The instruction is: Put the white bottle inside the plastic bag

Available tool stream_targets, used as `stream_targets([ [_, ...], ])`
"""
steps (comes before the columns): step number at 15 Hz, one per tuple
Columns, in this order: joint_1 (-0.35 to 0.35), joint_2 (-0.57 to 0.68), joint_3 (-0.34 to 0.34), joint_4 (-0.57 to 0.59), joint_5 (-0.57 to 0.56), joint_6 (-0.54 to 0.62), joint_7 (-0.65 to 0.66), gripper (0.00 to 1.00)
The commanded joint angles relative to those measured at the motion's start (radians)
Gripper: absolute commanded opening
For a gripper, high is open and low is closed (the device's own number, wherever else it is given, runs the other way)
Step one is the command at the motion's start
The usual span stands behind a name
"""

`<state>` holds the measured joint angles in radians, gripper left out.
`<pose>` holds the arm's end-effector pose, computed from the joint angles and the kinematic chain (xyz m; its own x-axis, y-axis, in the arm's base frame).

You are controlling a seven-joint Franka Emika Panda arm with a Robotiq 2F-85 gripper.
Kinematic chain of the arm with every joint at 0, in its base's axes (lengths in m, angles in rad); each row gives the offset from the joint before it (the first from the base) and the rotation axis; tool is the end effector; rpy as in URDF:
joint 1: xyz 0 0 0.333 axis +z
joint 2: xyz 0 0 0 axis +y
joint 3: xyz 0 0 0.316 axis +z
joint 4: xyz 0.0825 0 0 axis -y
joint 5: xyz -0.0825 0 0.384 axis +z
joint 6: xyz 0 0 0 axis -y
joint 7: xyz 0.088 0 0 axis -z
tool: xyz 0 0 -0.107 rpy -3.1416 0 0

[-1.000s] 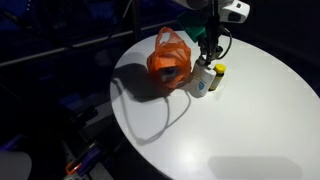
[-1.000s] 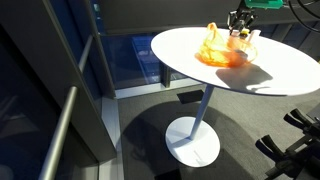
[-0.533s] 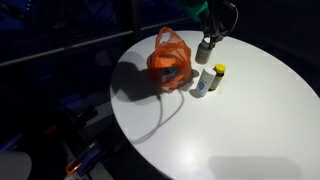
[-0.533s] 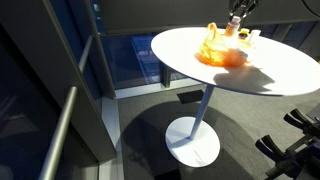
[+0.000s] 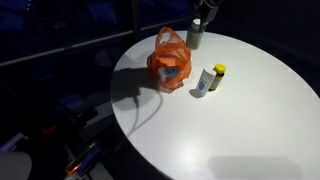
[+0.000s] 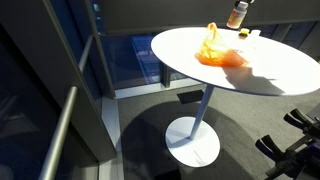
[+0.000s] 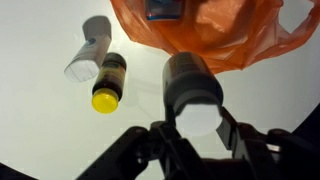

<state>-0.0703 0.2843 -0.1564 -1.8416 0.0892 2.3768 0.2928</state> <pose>0.6344 -0.1382 0.4012 0.8155 -0.5305 0.2316 -0.5215 -0.8469 -0.1035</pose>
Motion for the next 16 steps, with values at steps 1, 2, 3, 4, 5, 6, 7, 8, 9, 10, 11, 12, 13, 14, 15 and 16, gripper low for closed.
stream_targets([
  [1,0.005,-0.072,0.018,-0.059,-0.008,-0.052,0.004,0.19],
  [2,0.006,-0.076,0.023,-0.062,-0.005,-0.068,0.001,0.19],
  [3,0.007,-0.073,0.030,-0.060,-0.001,-0.082,-0.001,0.19],
  [4,0.008,-0.071,0.034,-0.060,-0.002,-0.094,0.001,0.19],
  [5,0.010,-0.062,0.038,-0.056,-0.004,-0.098,0.003,0.19],
  [6,0.012,-0.056,0.041,-0.054,-0.007,-0.098,0.006,0.19],
  [7,0.014,-0.047,0.045,-0.050,-0.006,-0.098,0.005,0.19],
  [8,0.017,-0.037,0.047,-0.045,-0.008,-0.097,0.007,0.19],
  [9,0.020,-0.026,0.048,-0.040,-0.012,-0.093,0.012,0.19],
  [10,0.023,-0.016,0.049,-0.036,-0.016,-0.092,0.018,0.19],
  [11,0.026,-0.002,0.049,-0.030,-0.020,-0.090,0.023,0.19],
  [12,0.029,0.010,0.048,-0.027,-0.022,-0.087,0.027,0.19],
  [13,0.030,0.026,0.049,-0.020,-0.021,-0.085,0.026,0.19],
  [14,0.031,0.039,0.049,-0.015,-0.018,-0.081,0.024,0.19],
  [15,0.032,0.053,0.050,-0.010,-0.016,-0.078,0.024,0.19],
  [16,0.033,0.066,0.051,-0.005,-0.014,-0.074,0.021,0.19],
])
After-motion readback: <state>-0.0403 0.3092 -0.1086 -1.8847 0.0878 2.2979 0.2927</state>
